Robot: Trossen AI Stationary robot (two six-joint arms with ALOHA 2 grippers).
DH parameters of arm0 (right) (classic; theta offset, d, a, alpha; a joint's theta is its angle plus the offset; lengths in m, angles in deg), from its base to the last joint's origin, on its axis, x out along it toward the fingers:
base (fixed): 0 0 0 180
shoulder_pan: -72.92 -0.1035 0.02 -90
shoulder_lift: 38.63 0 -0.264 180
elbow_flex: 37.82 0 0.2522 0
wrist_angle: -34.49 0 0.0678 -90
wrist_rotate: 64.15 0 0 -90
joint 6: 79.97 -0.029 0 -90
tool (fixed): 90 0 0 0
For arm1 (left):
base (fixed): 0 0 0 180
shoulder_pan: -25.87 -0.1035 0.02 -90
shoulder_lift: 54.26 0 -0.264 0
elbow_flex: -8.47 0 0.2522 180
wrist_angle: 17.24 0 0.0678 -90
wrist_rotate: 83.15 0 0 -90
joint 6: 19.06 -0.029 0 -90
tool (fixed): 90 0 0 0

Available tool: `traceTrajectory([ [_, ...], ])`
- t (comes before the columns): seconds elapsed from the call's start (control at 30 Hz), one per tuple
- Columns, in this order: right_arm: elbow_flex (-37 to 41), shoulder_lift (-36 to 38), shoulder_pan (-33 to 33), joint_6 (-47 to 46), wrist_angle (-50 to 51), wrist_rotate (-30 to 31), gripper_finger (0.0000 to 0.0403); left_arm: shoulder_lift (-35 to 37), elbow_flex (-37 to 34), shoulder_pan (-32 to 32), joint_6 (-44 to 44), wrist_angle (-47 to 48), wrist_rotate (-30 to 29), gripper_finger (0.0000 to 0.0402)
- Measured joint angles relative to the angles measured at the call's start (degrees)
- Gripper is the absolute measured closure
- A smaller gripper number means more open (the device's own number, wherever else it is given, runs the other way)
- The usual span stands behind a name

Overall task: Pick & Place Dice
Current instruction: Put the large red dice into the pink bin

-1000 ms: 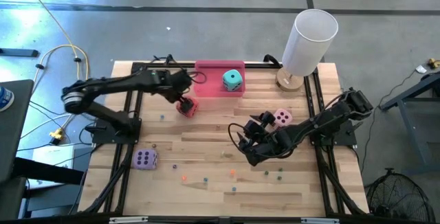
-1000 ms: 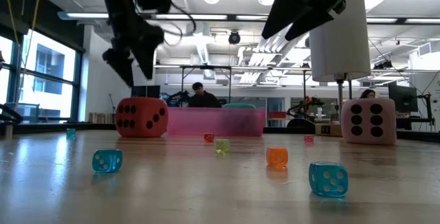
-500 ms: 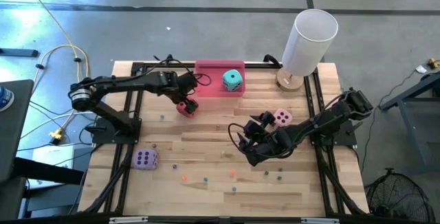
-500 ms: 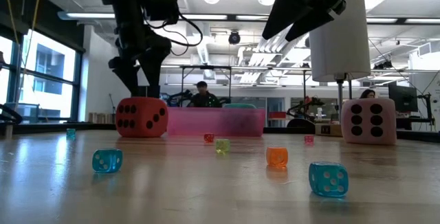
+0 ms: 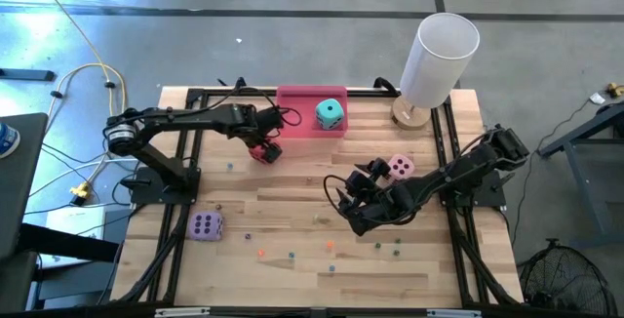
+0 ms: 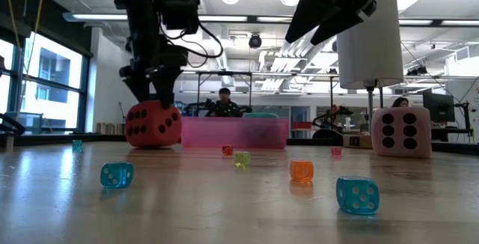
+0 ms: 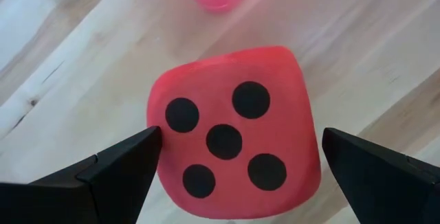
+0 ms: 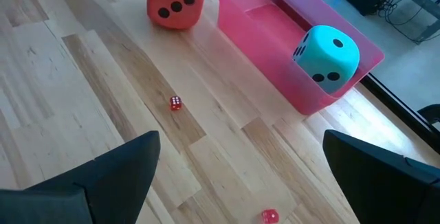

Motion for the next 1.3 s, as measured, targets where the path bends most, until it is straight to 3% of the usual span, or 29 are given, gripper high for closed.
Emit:
traceTrajectory([
  [0.2,0.0,0.0,0.0,0.0,0.0,0.0,0.0003,-2.2,-0.5,0.4,0.0,0.8,-1.6,0.0010],
  [0.5,0.0,0.0,0.0,0.0,0.0,0.0,0.0003,-5.5,-0.5,2.1,-1.9,0.6,-8.7,0.0010],
  [0.93,0.0,0.0,0.0,0.0,0.0,-0.4,0.0003,-5.6,-0.6,2.5,-5.3,0.5,-8.7,0.0010],
  [1.07,0.0,0.0,0.0,0.0,0.0,-0.4,0.0003,-5.6,-0.7,2.5,-13.3,0.5,-8.0,0.0011],
  [1.17,0.0,0.0,0.0,0.0,0.0,-0.7,0.0003,-5.6,-0.7,1.8,-17.4,0.4,-6.0,0.0029],
  [1.3,0.0,0.0,0.0,0.0,0.0,-1.3,0.0003,-5.5,-0.7,-0.3,-20.4,-0.3,-2.8,0.0095],
])
